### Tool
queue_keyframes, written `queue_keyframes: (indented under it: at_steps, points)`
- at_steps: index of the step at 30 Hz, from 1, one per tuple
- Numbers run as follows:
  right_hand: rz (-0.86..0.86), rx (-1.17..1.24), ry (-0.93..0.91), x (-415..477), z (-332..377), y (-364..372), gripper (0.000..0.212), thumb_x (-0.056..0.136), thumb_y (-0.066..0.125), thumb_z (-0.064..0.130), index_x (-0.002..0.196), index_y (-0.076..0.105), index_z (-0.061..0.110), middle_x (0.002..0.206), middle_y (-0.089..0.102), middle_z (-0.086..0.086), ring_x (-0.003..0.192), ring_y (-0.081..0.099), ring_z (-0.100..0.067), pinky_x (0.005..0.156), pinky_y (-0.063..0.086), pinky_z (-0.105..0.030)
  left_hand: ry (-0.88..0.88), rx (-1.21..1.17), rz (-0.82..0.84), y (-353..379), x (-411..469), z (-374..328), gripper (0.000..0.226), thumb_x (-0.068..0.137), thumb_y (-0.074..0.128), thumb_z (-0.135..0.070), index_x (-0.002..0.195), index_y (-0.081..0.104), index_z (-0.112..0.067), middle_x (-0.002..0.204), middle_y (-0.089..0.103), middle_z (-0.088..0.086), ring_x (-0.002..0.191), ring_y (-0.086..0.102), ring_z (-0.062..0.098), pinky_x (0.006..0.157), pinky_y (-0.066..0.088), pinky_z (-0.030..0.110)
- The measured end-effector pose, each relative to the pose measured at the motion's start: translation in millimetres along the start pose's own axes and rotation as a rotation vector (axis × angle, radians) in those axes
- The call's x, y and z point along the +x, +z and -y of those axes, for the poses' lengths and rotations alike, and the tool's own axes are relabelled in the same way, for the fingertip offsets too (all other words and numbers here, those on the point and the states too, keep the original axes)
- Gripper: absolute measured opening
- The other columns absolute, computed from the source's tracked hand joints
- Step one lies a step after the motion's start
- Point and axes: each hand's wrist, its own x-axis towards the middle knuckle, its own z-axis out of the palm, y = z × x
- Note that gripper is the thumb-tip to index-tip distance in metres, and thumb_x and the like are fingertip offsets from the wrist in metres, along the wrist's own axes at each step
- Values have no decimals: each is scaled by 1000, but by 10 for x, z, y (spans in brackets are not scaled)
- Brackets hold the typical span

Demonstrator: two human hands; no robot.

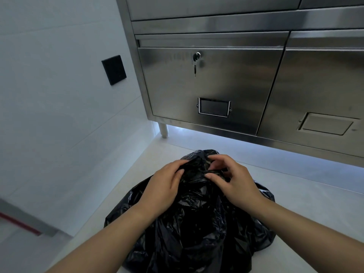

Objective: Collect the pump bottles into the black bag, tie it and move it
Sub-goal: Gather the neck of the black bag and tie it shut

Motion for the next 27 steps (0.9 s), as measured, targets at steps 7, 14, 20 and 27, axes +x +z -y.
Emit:
queue_keyframes:
  at_steps: [7,14,20,27]
  points:
    - [7,10,5,-7,37,26,49,80,71,34,123,49,46,98,56,28,101,52,7,83,39,-6,-9,112,133,42,24,-25,37,97,42,-25,133,52,-30,116,53,-10,104,52,6,88,37,14]
    - [117,-155,-49,40,-20,-42,35,84,66,33,119,61,30,121,44,12,107,46,2,91,37,-11,66,186,243,39,19,-3,46,92,55,-34,137,47,-32,118,50,-11,101,53,6,88,45,27]
    - [276,-64,164,46,-21,-18,29,91,54,39,120,58,42,133,41,17,125,36,4,101,25,-12,19,47,155,93,13,46,37,91,58,-28,128,57,-29,112,57,-9,103,53,5,93,41,22]
    - [212,211,332,-18,-1,192,14,88,63,29,100,70,32,96,68,19,93,59,10,78,37,-3,-339,-182,169,174,-70,109,28,91,54,-36,107,57,-58,149,34,-2,141,23,9,114,18,28]
